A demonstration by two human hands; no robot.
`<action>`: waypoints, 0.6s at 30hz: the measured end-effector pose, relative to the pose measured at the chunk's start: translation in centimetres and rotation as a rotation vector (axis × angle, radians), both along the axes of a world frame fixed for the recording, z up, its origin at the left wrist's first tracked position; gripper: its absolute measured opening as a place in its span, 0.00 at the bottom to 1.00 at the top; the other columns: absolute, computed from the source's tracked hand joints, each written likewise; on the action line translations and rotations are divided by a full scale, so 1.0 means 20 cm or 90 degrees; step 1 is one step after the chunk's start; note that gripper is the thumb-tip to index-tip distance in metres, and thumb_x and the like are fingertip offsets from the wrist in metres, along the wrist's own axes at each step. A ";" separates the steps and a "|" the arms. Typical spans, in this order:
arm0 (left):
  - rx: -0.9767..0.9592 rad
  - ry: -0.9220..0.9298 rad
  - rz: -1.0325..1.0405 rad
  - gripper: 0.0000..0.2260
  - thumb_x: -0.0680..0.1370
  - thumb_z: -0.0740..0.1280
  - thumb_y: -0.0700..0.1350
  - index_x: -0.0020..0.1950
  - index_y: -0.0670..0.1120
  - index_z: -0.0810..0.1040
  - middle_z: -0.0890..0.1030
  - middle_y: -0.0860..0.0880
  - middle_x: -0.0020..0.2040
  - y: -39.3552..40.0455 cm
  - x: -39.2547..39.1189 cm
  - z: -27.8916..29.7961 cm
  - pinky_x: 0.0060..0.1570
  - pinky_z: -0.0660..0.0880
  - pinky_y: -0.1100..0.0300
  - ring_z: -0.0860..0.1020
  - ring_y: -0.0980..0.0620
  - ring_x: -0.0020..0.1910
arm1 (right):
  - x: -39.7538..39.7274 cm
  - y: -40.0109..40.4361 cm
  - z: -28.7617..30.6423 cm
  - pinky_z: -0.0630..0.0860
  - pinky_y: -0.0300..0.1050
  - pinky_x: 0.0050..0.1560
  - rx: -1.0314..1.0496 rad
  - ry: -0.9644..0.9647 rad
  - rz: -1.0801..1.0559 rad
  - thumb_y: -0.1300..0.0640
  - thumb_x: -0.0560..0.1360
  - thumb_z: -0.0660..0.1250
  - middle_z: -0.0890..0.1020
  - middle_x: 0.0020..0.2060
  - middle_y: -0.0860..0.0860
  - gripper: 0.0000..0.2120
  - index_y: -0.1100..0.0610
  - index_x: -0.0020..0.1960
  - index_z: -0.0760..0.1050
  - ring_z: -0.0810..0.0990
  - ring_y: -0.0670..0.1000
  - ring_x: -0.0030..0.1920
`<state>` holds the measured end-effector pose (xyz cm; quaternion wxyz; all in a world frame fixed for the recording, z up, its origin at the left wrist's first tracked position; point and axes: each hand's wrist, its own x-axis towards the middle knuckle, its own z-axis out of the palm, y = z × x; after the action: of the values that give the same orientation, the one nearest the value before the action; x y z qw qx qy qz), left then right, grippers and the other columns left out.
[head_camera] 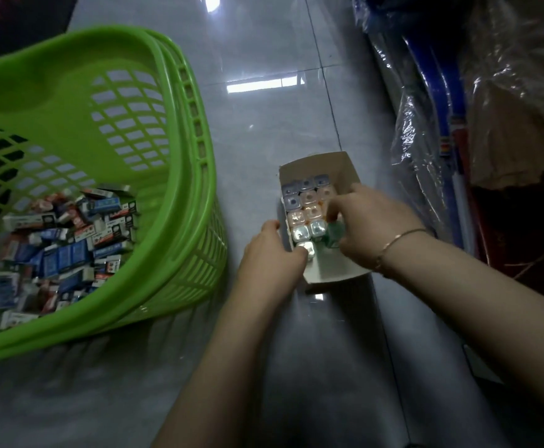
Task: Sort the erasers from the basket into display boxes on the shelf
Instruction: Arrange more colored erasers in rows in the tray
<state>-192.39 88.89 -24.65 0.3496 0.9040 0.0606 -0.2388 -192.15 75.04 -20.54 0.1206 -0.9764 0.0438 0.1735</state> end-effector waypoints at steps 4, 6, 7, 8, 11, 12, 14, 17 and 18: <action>-0.017 0.019 -0.061 0.08 0.74 0.62 0.46 0.50 0.46 0.77 0.83 0.43 0.43 -0.01 0.02 0.02 0.40 0.73 0.55 0.80 0.42 0.45 | 0.02 0.08 -0.07 0.73 0.50 0.52 -0.071 0.060 0.071 0.62 0.72 0.66 0.72 0.60 0.55 0.19 0.53 0.61 0.70 0.76 0.60 0.57; -0.016 0.017 -0.069 0.08 0.73 0.61 0.45 0.48 0.45 0.77 0.83 0.41 0.42 -0.01 0.03 0.02 0.40 0.75 0.54 0.80 0.41 0.43 | 0.03 0.08 -0.10 0.73 0.49 0.49 -0.060 0.073 0.067 0.63 0.72 0.66 0.72 0.61 0.56 0.19 0.54 0.61 0.68 0.77 0.60 0.56; -0.015 0.017 -0.069 0.08 0.73 0.62 0.45 0.48 0.45 0.77 0.83 0.41 0.42 -0.01 0.03 0.02 0.41 0.76 0.53 0.80 0.41 0.43 | 0.03 0.08 -0.10 0.71 0.48 0.47 -0.046 0.079 0.057 0.63 0.72 0.65 0.72 0.61 0.56 0.19 0.53 0.61 0.68 0.77 0.60 0.55; -0.015 0.016 -0.069 0.09 0.73 0.62 0.45 0.49 0.44 0.77 0.83 0.41 0.42 -0.01 0.03 0.02 0.42 0.77 0.53 0.80 0.41 0.43 | 0.03 0.08 -0.11 0.70 0.47 0.46 -0.027 0.082 0.048 0.63 0.72 0.65 0.72 0.61 0.56 0.18 0.53 0.61 0.67 0.77 0.60 0.55; -0.021 0.011 -0.075 0.10 0.72 0.63 0.46 0.50 0.45 0.78 0.83 0.42 0.42 0.00 0.04 0.00 0.40 0.75 0.55 0.80 0.42 0.43 | 0.02 0.07 -0.13 0.71 0.48 0.47 0.018 0.075 0.028 0.64 0.72 0.65 0.71 0.62 0.56 0.18 0.54 0.60 0.68 0.76 0.60 0.55; -0.026 0.010 -0.076 0.10 0.72 0.63 0.46 0.51 0.46 0.78 0.83 0.43 0.42 0.00 0.04 -0.01 0.40 0.75 0.55 0.81 0.43 0.43 | 0.01 0.07 -0.14 0.71 0.48 0.48 0.024 0.071 0.020 0.64 0.72 0.65 0.70 0.62 0.56 0.18 0.54 0.60 0.68 0.76 0.60 0.55; -0.036 0.008 -0.073 0.09 0.72 0.64 0.46 0.50 0.46 0.78 0.83 0.43 0.41 0.00 0.04 -0.02 0.41 0.76 0.55 0.81 0.43 0.43 | -0.01 0.07 -0.16 0.72 0.49 0.49 0.027 0.061 0.009 0.64 0.73 0.64 0.69 0.61 0.56 0.17 0.55 0.59 0.68 0.76 0.60 0.53; -0.046 0.003 -0.066 0.08 0.72 0.65 0.46 0.49 0.47 0.78 0.83 0.44 0.40 0.00 0.04 -0.02 0.40 0.76 0.55 0.81 0.43 0.42 | -0.02 0.07 -0.17 0.74 0.51 0.51 0.020 0.058 0.003 0.63 0.73 0.65 0.68 0.62 0.56 0.15 0.55 0.58 0.69 0.77 0.60 0.52; -0.047 0.001 -0.065 0.08 0.72 0.65 0.46 0.49 0.46 0.78 0.83 0.44 0.40 0.00 0.04 -0.02 0.40 0.76 0.54 0.81 0.43 0.42 | -0.01 0.07 -0.18 0.74 0.51 0.51 0.017 0.061 0.004 0.63 0.73 0.65 0.68 0.63 0.56 0.15 0.56 0.59 0.69 0.77 0.60 0.52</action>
<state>-191.68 88.88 -25.11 0.3702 0.8921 0.0056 -0.2590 -192.41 76.42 -24.10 0.1311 -0.9655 0.0442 0.2208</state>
